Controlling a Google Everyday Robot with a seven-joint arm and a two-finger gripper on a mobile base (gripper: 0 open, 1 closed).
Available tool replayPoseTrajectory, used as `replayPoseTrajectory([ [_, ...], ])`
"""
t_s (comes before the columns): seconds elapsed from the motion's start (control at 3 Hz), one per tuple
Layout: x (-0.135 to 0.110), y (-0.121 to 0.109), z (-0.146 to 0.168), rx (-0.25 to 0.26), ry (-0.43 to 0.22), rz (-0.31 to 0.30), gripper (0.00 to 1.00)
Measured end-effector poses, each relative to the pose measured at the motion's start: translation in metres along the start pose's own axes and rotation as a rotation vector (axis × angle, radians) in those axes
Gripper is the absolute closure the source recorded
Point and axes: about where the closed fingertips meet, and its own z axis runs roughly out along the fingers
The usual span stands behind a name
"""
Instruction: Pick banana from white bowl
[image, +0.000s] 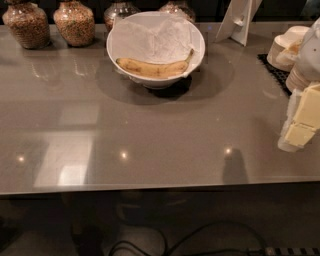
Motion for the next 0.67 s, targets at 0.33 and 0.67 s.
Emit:
replayPoseTrajectory([
  [0.33,0.0,0.0,0.0,0.0,0.0,0.0,0.0],
  [0.67,-0.004,-0.0017,-0.0016,0.02,-0.022,-0.015,0.0],
])
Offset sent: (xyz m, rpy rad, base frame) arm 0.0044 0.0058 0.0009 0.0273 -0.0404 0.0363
